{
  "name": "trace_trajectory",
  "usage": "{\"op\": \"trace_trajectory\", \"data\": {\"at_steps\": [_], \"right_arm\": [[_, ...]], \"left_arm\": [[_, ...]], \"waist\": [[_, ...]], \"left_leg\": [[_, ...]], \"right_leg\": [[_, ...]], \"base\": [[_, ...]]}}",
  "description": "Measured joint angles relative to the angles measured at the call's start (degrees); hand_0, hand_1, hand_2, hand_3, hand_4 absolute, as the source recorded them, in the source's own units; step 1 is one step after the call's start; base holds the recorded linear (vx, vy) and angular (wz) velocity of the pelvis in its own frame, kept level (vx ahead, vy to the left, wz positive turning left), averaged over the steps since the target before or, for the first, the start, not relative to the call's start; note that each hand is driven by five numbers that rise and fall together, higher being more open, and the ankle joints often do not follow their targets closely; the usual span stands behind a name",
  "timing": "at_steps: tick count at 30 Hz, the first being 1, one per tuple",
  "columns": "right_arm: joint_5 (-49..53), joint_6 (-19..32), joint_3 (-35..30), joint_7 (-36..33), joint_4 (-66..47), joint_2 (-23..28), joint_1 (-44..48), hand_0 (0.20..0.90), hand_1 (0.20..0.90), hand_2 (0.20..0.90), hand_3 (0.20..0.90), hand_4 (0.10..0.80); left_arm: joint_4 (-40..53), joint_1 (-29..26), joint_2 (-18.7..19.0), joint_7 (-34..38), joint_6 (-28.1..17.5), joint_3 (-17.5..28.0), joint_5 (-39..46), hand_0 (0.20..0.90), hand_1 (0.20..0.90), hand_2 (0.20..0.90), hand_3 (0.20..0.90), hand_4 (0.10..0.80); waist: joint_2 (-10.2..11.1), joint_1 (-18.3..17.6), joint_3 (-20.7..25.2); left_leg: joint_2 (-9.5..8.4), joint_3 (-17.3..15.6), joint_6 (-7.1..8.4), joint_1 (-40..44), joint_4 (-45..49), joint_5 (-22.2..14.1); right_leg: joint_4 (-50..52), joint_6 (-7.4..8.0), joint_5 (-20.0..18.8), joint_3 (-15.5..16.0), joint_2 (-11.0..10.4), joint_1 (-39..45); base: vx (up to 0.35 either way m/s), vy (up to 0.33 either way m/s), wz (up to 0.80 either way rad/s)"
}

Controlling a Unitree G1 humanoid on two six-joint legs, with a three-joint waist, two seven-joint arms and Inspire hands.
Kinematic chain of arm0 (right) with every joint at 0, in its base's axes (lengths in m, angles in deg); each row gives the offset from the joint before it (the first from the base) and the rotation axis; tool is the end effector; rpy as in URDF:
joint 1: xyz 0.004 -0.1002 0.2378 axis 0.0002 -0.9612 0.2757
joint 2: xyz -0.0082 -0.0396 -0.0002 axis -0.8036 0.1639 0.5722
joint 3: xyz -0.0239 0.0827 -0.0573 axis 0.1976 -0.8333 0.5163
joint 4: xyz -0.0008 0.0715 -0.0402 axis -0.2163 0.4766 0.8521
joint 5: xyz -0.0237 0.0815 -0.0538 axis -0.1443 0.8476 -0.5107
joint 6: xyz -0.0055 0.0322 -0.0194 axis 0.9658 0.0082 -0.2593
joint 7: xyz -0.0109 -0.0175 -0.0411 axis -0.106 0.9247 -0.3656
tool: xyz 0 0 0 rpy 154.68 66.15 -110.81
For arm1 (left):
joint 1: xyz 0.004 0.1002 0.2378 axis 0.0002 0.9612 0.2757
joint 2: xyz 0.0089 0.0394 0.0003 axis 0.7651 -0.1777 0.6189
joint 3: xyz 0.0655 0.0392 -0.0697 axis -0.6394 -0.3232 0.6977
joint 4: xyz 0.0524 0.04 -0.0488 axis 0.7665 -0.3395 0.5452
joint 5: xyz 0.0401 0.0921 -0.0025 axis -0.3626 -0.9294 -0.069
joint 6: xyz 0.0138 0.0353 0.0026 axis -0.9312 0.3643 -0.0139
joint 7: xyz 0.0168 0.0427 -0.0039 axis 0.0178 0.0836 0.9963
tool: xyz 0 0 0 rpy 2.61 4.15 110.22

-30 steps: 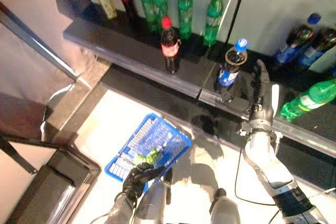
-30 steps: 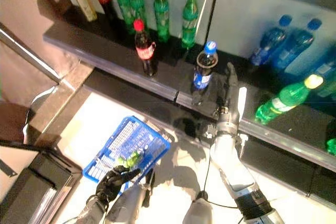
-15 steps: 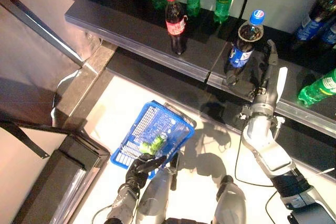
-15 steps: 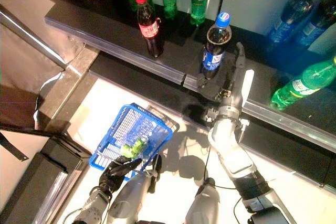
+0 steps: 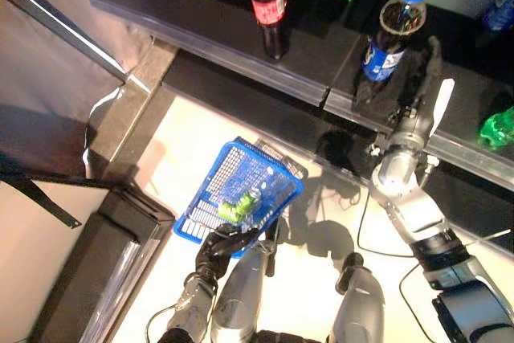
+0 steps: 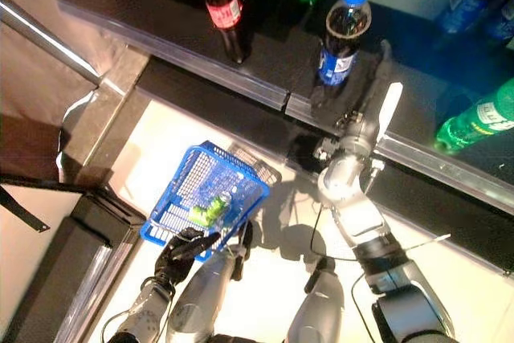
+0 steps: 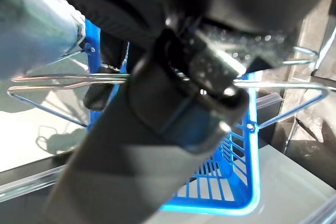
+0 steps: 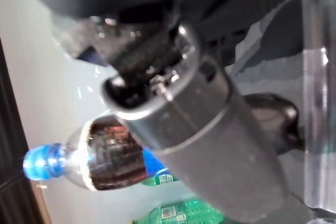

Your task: Pick up the drink and place into the basket.

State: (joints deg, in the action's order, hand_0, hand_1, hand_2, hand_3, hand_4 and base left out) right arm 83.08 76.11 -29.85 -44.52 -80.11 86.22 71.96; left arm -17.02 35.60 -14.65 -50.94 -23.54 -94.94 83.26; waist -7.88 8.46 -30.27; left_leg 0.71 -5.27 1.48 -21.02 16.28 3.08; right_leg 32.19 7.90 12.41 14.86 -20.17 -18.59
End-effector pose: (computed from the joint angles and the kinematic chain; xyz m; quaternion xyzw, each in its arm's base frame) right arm 0.2951 -0.1673 0.1681 -0.0882 -0.2057 -0.2704 0.9364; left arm 0.1677 0.1624 -0.0699 -0.2925 0.2271 0.0249 0.9286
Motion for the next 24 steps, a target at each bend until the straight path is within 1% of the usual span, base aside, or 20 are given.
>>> {"op": "trace_trajectory", "data": {"at_steps": [8, 12, 16, 19, 20, 21, 22, 24], "right_arm": [[0.94, -0.43, 0.12, -0.24, 3.35, -0.05, 7.92, 0.9, 0.9, 0.9, 0.9, 0.8], [1.43, -0.43, 0.17, -0.76, 6.12, -0.18, 10.22, 0.9, 0.9, 0.9, 0.9, 0.8], [6.73, 0.1, 0.01, -2.09, 8.48, -0.4, 13.18, 0.9, 0.9, 0.9, 0.9, 0.8], [7.17, 0.32, -0.02, -2.75, 8.72, -0.43, 13.44, 0.9, 0.9, 0.9, 0.9, 0.8], [7.18, 0.33, -0.02, -2.91, 8.85, -0.43, 13.44, 0.86, 0.86, 0.86, 0.853, 0.753], [7.2, 0.61, 0.0, -3.17, 9.84, -0.43, 13.81, 0.347, 0.347, 0.347, 0.255, 0.155], [7.27, 0.7, 0.0, -3.44, 10.84, -0.43, 14.36, 0.3, 0.3, 0.3, 0.2, 0.1], [8.59, 0.76, -0.28, -4.19, 14.06, -0.37, 16.84, 0.3, 0.3, 0.3, 0.2, 0.1]], "left_arm": [[2.27, -0.69, 0.4, 0.2, 0.17, -0.22, 1.33, 0.3, 0.3, 0.3, 0.2, 0.1], [2.27, -0.97, 0.69, 0.42, 0.44, -0.32, 2.41, 0.3, 0.3, 0.3, 0.2, 0.1], [3.5, -1.18, 1.34, 1.33, 0.6, -0.36, 2.59, 0.3, 0.3, 0.3, 0.2, 0.1], [4.12, -1.28, 1.72, 1.41, 0.64, -1.06, 2.73, 0.3, 0.3, 0.3, 0.2, 0.1], [4.14, -1.33, 1.73, 1.42, 0.7, -1.1, 2.73, 0.3, 0.3, 0.3, 0.2, 0.1], [4.16, -1.38, 1.74, 1.41, 0.79, -1.2, 2.74, 0.3, 0.3, 0.3, 0.2, 0.1], [4.17, -1.42, 1.74, 1.38, 0.82, -1.21, 2.79, 0.3, 0.3, 0.3, 0.2, 0.1], [4.46, -1.47, 1.76, 1.31, 0.81, -1.22, 3.13, 0.3, 0.3, 0.3, 0.2, 0.1]], "waist": [[0.02, 2.07, -0.01], [0.24, 2.59, -0.14], [0.64, 2.66, -0.22], [0.65, 2.99, -0.22], [0.65, 3.13, -0.22], [0.65, 3.41, -0.22], [0.65, 3.57, -0.22], [0.66, 3.94, -0.22]], "left_leg": [[0.56, -0.02, -0.06, -4.21, 1.76, -0.07], [0.55, 0.03, -0.07, -4.39, 1.94, -0.25], [0.87, 0.18, -0.09, -5.71, 2.81, -0.36], [0.89, 0.21, -0.1, -6.19, 2.91, -0.37], [0.89, 0.21, -0.1, -6.19, 2.94, -0.37], [0.9, 0.22, -0.11, -6.22, 3.0, -0.38], [0.92, 0.23, -0.11, -6.26, 3.04, -0.38], [1.09, 0.38, -0.11, -6.95, 3.41, -0.38]], "right_leg": [[0.78, -0.33, -0.19, 0.03, 0.26, -3.83], [0.69, -0.34, -0.2, 0.01, 0.3, -3.86], [0.62, -0.41, -0.53, 0.24, 0.59, -4.66], [0.59, -0.47, -0.68, 0.25, 0.6, -5.04], [0.59, -0.48, -0.69, 0.23, 0.6, -5.04], [0.6, -0.51, -0.72, 0.23, 0.62, -5.05], [0.6, -0.55, -0.75, 0.22, 0.66, -5.1], [0.62, -0.8, -0.79, 0.24, 0.87, -5.63]], "base": [[0.0, 0.0, 0.0], [0.043, -0.008, 0.0], [0.039, -0.012, -0.01], [0.0, 0.0, 0.0], [0.0, 0.0, 0.0], [0.0, 0.0, 0.0], [0.0, 0.0, 0.0], [0.0, 0.0, 0.0]]}}
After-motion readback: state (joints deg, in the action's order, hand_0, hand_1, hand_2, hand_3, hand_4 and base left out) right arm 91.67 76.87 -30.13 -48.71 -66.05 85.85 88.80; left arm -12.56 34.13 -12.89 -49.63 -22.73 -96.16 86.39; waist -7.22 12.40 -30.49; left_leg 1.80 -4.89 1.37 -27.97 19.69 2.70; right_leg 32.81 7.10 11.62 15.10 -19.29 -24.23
